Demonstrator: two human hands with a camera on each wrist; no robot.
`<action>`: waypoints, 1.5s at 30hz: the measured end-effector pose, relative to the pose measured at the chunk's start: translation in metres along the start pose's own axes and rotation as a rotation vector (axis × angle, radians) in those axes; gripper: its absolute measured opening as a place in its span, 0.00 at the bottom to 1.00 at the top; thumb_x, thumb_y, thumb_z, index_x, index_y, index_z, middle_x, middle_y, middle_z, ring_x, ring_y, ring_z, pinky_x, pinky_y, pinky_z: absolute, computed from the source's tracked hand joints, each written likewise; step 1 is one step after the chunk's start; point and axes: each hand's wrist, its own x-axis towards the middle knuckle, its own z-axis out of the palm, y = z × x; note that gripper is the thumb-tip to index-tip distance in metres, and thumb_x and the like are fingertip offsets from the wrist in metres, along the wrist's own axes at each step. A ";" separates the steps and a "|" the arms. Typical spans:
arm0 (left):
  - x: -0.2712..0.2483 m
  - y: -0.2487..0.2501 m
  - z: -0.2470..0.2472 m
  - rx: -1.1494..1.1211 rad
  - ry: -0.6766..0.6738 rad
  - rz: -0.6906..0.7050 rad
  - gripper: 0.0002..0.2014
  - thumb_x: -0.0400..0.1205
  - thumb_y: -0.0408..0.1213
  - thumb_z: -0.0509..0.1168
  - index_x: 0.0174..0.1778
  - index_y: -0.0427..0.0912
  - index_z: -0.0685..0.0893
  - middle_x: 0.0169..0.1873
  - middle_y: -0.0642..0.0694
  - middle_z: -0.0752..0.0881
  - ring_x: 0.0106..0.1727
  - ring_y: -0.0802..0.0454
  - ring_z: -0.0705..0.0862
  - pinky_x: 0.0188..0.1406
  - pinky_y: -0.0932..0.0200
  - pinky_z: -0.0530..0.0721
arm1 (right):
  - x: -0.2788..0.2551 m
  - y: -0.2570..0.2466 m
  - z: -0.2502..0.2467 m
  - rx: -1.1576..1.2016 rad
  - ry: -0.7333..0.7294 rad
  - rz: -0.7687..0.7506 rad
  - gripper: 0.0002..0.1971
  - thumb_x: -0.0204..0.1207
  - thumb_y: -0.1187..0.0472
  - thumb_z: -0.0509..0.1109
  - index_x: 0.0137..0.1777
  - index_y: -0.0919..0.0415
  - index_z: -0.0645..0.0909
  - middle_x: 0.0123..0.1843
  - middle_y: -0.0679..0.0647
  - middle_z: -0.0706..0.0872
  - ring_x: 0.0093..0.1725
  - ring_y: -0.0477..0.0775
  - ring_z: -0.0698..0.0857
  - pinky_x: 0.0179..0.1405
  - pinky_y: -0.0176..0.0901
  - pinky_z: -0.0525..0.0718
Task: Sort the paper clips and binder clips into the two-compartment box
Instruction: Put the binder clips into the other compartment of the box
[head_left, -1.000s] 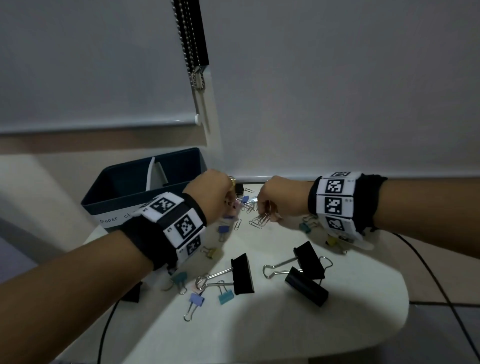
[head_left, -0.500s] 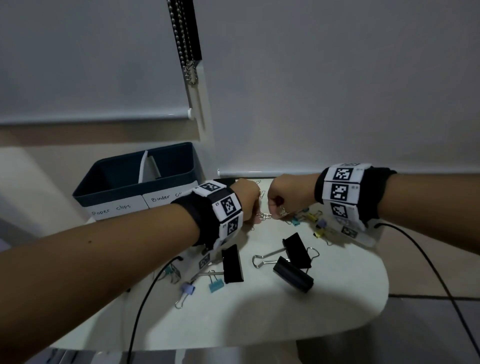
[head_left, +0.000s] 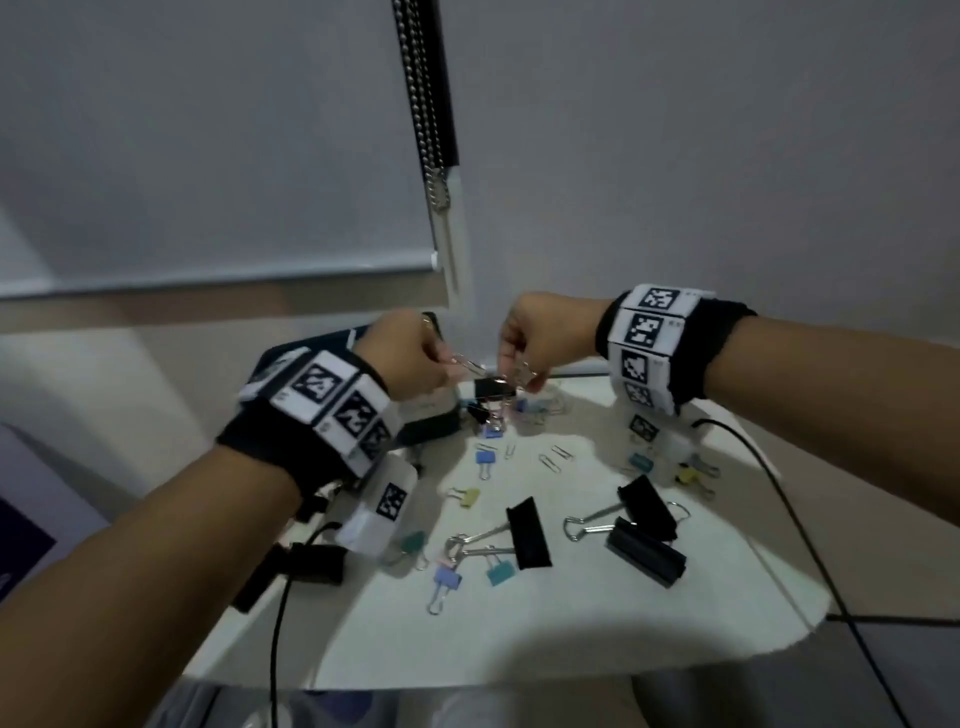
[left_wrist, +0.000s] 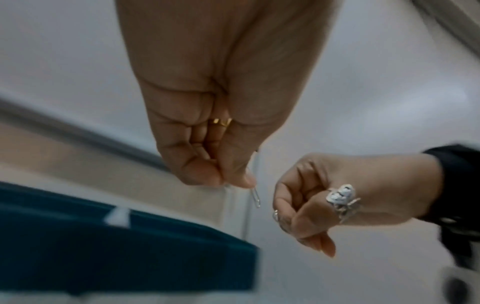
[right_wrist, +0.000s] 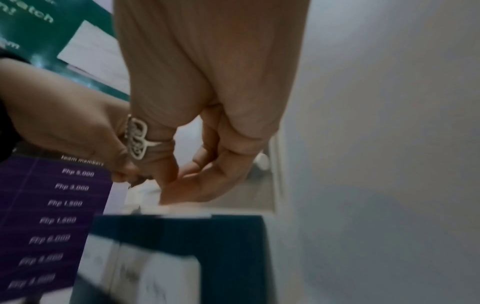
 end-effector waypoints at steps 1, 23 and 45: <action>-0.004 -0.013 -0.015 -0.030 0.054 -0.048 0.06 0.76 0.39 0.72 0.35 0.41 0.88 0.35 0.48 0.86 0.40 0.53 0.83 0.45 0.60 0.79 | 0.009 -0.018 0.000 0.018 0.019 -0.033 0.05 0.72 0.73 0.73 0.36 0.65 0.85 0.28 0.50 0.87 0.23 0.40 0.86 0.29 0.27 0.86; -0.051 -0.070 -0.029 0.029 0.343 0.089 0.18 0.79 0.23 0.59 0.59 0.43 0.86 0.62 0.43 0.80 0.60 0.49 0.79 0.63 0.62 0.75 | 0.016 -0.075 0.036 -0.192 0.270 -0.177 0.11 0.78 0.64 0.67 0.57 0.64 0.87 0.57 0.57 0.90 0.56 0.52 0.87 0.62 0.41 0.82; -0.052 -0.025 0.043 0.667 -0.424 0.122 0.18 0.86 0.38 0.50 0.69 0.44 0.77 0.65 0.39 0.70 0.68 0.42 0.67 0.69 0.47 0.73 | -0.022 0.009 0.044 -0.860 -0.437 -0.126 0.26 0.79 0.70 0.58 0.76 0.53 0.71 0.59 0.56 0.78 0.58 0.55 0.78 0.55 0.40 0.74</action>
